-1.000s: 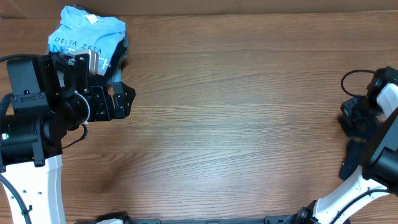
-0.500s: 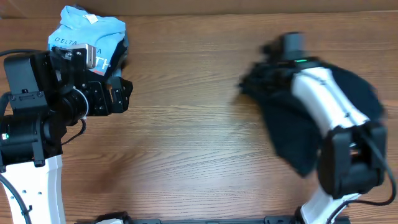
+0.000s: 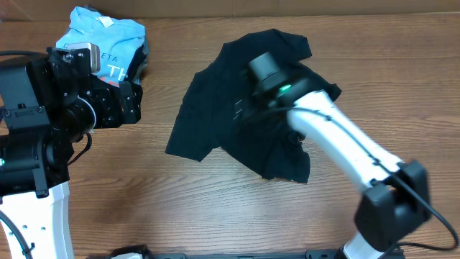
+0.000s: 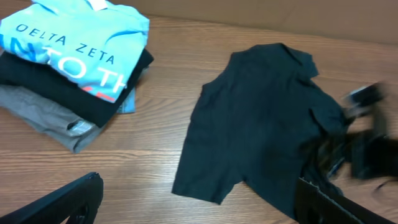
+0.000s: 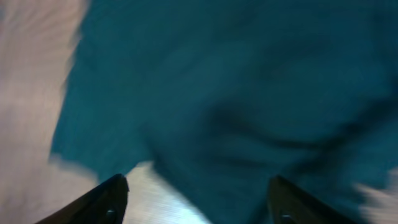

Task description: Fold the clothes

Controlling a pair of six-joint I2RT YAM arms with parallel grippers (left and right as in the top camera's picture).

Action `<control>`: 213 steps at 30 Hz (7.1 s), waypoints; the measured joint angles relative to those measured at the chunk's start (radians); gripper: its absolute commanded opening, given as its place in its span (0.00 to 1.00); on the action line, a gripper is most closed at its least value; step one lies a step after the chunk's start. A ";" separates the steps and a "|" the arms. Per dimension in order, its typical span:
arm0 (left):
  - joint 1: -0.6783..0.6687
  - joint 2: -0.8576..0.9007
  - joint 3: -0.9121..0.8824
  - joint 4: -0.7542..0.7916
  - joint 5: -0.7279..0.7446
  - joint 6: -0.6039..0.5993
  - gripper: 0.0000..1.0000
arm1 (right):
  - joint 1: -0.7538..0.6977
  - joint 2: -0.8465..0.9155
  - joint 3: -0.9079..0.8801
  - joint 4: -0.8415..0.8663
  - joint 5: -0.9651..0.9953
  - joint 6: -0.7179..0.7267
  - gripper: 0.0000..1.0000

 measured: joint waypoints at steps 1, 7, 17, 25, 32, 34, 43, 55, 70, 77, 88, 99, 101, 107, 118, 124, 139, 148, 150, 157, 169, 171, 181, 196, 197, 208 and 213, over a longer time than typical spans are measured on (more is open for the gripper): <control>0.000 0.000 0.000 0.001 0.010 0.000 1.00 | -0.063 -0.019 0.006 -0.029 0.007 0.013 0.74; 0.000 0.010 0.001 -0.014 0.046 0.000 0.98 | -0.370 -0.046 0.001 -0.156 -0.032 0.047 0.59; -0.125 0.253 0.005 -0.113 0.052 0.041 0.75 | -0.467 0.005 -0.239 0.185 -0.172 0.029 0.60; -0.273 0.488 0.004 -0.109 0.052 0.052 0.72 | -0.427 0.007 -0.385 0.462 -0.148 0.000 0.54; -0.320 0.621 0.004 -0.077 0.048 0.052 0.72 | -0.422 0.012 -0.446 0.512 -0.114 -0.025 0.59; -0.320 0.644 0.004 -0.055 0.048 0.052 0.71 | -0.422 0.018 -0.456 0.539 -0.106 -0.028 0.56; -0.335 0.767 0.004 -0.006 0.046 0.055 0.50 | -0.423 0.062 -0.462 0.579 -0.092 -0.036 0.04; -0.353 0.928 0.004 0.028 0.018 0.054 0.30 | -0.642 -0.068 -0.318 0.310 -0.067 -0.053 0.06; -0.353 0.929 0.004 0.028 -0.004 0.051 0.35 | -1.006 -0.230 -0.297 -0.015 -0.150 -0.032 0.61; -0.344 0.930 0.063 -0.046 -0.004 0.027 0.32 | -0.837 -0.230 -0.473 -0.053 -0.200 -0.048 0.55; -0.318 0.932 0.412 -0.248 -0.013 0.025 0.50 | -0.616 -0.229 -0.754 0.098 -0.238 0.019 0.54; -0.302 0.932 0.453 -0.306 -0.073 0.026 0.47 | -0.560 -0.230 -0.778 0.182 -0.297 0.087 0.04; -0.289 0.932 0.453 -0.327 -0.080 0.026 0.47 | -0.569 -0.230 -0.770 0.159 -0.263 0.090 0.04; -0.217 0.932 0.454 -0.364 -0.098 0.026 0.52 | -0.616 -0.270 -0.676 0.025 -0.209 0.064 0.38; -0.174 0.932 0.454 -0.356 -0.110 0.038 0.68 | -0.528 -0.278 -0.807 0.142 -0.297 0.093 0.39; -0.174 0.932 0.454 -0.360 -0.110 0.052 0.67 | -0.520 -0.278 -0.849 0.206 -0.298 0.135 0.24; -0.174 0.932 0.454 -0.408 -0.081 0.052 0.64 | -0.590 -0.364 -0.596 -0.054 0.019 0.108 0.04; -0.218 0.932 0.349 -0.383 -0.033 0.052 0.63 | -0.725 -0.502 -0.373 -0.288 0.197 0.185 0.04; -0.239 0.932 0.303 -0.356 -0.031 0.051 0.62 | -0.737 -0.494 -0.378 -0.309 0.198 0.184 0.04; -0.331 0.932 0.126 -0.260 0.027 0.048 0.60 | -0.737 -0.490 -0.458 -0.303 0.147 0.138 0.04; -0.518 0.933 -0.093 -0.066 -0.005 -0.055 0.52 | -0.737 -0.488 -0.567 -0.229 0.123 0.126 0.04; -0.531 0.933 -0.119 -0.042 -0.013 -0.079 0.44 | -0.737 -0.488 -0.567 -0.227 0.121 0.126 0.04; -0.542 0.928 -0.167 -0.066 -0.070 -0.222 0.05 | -0.737 -0.488 -0.568 -0.223 0.117 0.123 0.05; -0.195 0.615 -0.189 -0.221 -0.273 -0.307 0.04 | -0.737 -0.476 -0.633 -0.264 -0.077 0.111 0.04; -0.195 0.602 -0.189 -0.221 -0.270 -0.307 0.04 | -0.737 -0.476 -0.633 -0.279 -0.105 0.107 0.04; -0.270 0.590 -0.189 -0.110 -0.208 -0.284 0.04 | -0.752 -0.476 -0.634 -0.311 -0.201 0.108 0.04; -0.294 0.590 -0.189 -0.042 -0.182 -0.284 0.04 | -0.809 -0.476 -0.634 -0.275 -0.158 0.134 0.04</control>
